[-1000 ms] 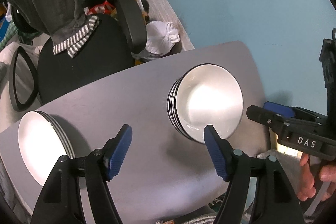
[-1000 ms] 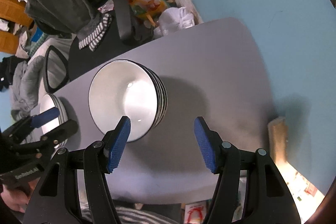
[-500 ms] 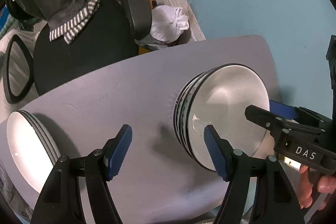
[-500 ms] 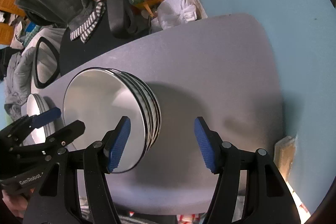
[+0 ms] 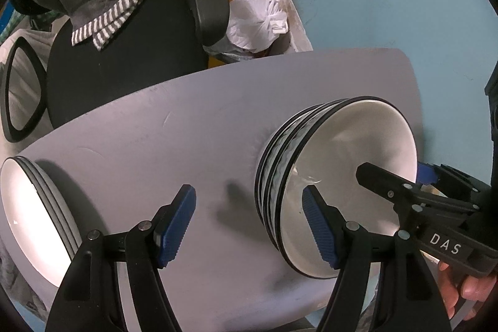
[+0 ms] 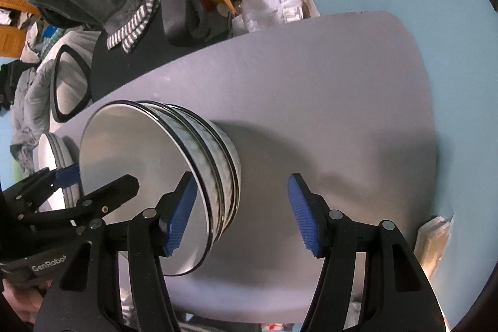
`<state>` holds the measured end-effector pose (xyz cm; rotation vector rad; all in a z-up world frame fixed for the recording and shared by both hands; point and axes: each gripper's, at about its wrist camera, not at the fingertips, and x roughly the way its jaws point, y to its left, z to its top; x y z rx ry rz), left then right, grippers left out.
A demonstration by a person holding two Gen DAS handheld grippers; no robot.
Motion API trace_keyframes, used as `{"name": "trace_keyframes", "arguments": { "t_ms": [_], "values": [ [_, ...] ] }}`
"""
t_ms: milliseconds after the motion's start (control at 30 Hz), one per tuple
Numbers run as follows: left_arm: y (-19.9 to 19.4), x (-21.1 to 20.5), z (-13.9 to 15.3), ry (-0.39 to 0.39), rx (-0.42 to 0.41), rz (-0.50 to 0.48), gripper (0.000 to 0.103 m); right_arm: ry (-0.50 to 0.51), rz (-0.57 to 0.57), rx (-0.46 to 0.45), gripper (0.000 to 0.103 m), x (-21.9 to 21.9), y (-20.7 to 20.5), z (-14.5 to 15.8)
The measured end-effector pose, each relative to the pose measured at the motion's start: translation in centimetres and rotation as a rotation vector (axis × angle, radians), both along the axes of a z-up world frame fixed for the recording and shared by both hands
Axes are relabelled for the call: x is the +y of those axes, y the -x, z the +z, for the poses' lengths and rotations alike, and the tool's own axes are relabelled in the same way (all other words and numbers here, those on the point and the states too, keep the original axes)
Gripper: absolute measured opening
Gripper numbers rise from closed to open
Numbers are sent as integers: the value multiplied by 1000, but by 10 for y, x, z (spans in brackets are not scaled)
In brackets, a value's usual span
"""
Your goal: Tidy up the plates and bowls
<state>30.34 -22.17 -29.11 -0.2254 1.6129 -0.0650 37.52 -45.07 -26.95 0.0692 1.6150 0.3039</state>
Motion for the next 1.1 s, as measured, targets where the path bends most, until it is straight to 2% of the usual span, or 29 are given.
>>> {"name": "trace_keyframes", "arguments": {
  "t_ms": [133, 267, 400, 467, 533, 767, 900, 1100],
  "values": [
    [-2, -1, -4, -1, 12, -3, 66, -5, -7, 11, 61, -2, -1, -5],
    [-4, 0, -9, 5, 32, 4, 58, -4, -8, 19, 55, -2, -2, -8],
    [-5, 2, -12, 38, 41, 22, 55, -11, -8, 28, 50, -1, -1, -8],
    [-6, 2, -12, 70, 51, 26, 45, -8, -8, 29, 49, 0, -2, -8],
    [-8, 1, -13, 94, 64, 32, 39, -8, -10, 30, 46, 0, -2, -8],
    [-5, -7, -9, 96, 46, 4, 28, -30, -14, 45, 22, 6, -1, -6],
    [-5, -13, -6, 88, 29, -29, 23, -11, -1, 39, 22, 12, 1, -5],
    [-5, -18, -4, 61, 20, -74, 23, 15, 9, 26, 22, 15, 2, -4]
  ]
}}
